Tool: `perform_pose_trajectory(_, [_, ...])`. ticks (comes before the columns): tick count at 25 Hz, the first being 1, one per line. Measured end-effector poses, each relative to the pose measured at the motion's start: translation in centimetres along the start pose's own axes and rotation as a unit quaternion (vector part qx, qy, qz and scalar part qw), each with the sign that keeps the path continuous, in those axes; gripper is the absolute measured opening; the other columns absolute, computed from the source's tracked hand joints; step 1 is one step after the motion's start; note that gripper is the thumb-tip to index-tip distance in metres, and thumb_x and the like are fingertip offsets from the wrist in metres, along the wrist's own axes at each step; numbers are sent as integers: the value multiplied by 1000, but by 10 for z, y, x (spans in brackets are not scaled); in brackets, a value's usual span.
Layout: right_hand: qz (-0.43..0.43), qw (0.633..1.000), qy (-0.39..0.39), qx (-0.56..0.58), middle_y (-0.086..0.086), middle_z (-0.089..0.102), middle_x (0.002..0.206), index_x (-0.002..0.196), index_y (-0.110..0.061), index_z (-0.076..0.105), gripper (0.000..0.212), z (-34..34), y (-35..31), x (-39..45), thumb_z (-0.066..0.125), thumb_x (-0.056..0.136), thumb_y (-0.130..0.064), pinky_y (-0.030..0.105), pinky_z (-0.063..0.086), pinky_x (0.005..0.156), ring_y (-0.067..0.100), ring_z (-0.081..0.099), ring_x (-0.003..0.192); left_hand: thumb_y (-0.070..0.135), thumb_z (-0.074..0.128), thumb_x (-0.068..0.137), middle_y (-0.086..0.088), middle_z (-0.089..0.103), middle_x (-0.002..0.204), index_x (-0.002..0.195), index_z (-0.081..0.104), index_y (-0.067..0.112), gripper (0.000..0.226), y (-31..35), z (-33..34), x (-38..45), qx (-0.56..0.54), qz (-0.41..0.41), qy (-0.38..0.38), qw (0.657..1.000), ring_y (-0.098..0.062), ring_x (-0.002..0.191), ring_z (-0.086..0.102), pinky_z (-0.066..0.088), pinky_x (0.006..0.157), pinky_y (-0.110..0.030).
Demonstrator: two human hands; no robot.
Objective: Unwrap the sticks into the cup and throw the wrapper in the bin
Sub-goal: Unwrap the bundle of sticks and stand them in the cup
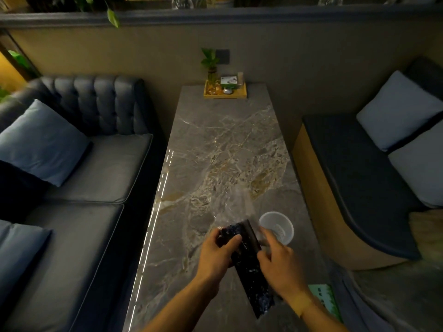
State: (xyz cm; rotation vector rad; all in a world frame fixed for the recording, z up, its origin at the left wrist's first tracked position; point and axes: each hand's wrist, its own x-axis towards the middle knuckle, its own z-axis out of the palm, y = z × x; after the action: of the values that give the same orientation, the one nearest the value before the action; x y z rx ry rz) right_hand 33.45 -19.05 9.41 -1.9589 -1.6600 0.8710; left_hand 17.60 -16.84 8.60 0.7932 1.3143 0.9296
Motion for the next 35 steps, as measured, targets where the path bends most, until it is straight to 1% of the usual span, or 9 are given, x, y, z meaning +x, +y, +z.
perform_pose_trajectory(2, [46, 982, -24, 181, -1, 72, 111, 126, -28, 59, 32, -6, 3, 6, 57, 94, -26, 10, 53, 69, 0, 67, 86, 25, 71, 87, 0, 77, 95, 101, 68, 25, 15, 0, -2, 0, 5, 6, -15, 1000, -18, 86, 75, 60, 64, -26])
perform_pose_trajectory(8, [135, 893, -103, 416, 4, 78, 100, 106, -16, 73, 24, -36, 24, 11, 59, 92, -29, 30, 60, 66, 21, 74, 90, 23, 71, 86, -2, 77, 102, 106, 70, 23, 20, 5, -16, 9, -10, -11, -59, 998, -19, 93, 75, 58, 67, -25])
perform_pose_trajectory(14, [119, 885, -78, 443, 12, 77, 97, 96, -15, 77, 21, -41, 21, 8, 71, 80, -26, 32, 57, 62, 27, 74, 87, 23, 71, 86, -3, 77, 103, 114, 65, 23, 29, -3, -8, 16, -19, -19, -36, 999, -18, 92, 75, 59, 67, -25])
perform_pose_trajectory(17, [85, 893, -32, 441, 13, 77, 89, 88, -8, 76, 11, -40, 15, 7, 72, 81, -14, 30, 57, 76, 23, 72, 87, 36, 72, 84, 6, 66, 116, 132, 45, 38, 55, -7, 3, 10, 56, 18, 3, 998, -13, 97, 70, 58, 77, -27])
perform_pose_trajectory(22, [92, 887, -15, 453, 8, 72, 78, 81, -11, 70, 9, -42, -5, 12, 67, 83, -3, 28, 56, 55, 16, 69, 72, 63, 78, 65, 24, 44, 137, 139, 23, 55, 93, -29, 16, -34, 158, 145, -42, 976, 1, 122, 51, 47, 92, -19])
perform_pose_trajectory(24, [93, 872, -9, 480, 10, 68, 80, 85, -8, 65, 6, -43, -14, 14, 64, 85, -2, 33, 56, 53, 18, 68, 74, 60, 84, 59, 21, 39, 142, 140, 28, 43, 99, -43, 18, -51, 206, 216, -79, 951, -2, 130, 45, 42, 100, -18])
perform_pose_trajectory(27, [86, 861, 2, 501, 11, 64, 81, 81, -12, 58, 12, -42, -26, 17, 64, 85, -2, 36, 59, 55, 19, 68, 78, 44, 86, 64, 1, 45, 133, 124, 44, 29, 75, -54, 23, -62, 254, 314, -32, 914, -5, 126, 47, 42, 99, -16])
perform_pose_trajectory(30, [67, 872, -15, 485, 9, 63, 82, 78, -16, 56, 17, -37, -35, 18, 64, 85, -4, 40, 60, 61, 21, 67, 82, 25, 70, 79, 12, 59, 109, 99, 51, 40, 32, -55, 21, -61, 247, 325, 83, 909, 0, 105, 57, 50, 86, -23])
perform_pose_trajectory(35, [-85, 966, 52, 239, -13, 58, 95, 73, -34, 54, 20, -33, -47, 31, 71, 77, -24, 11, 50, 61, 3, 61, 79, -2, 59, 90, 27, 63, 109, 93, 51, 47, 50, -51, 3, -47, 223, 262, 174, 923, 4, 96, 63, 51, 81, -22])
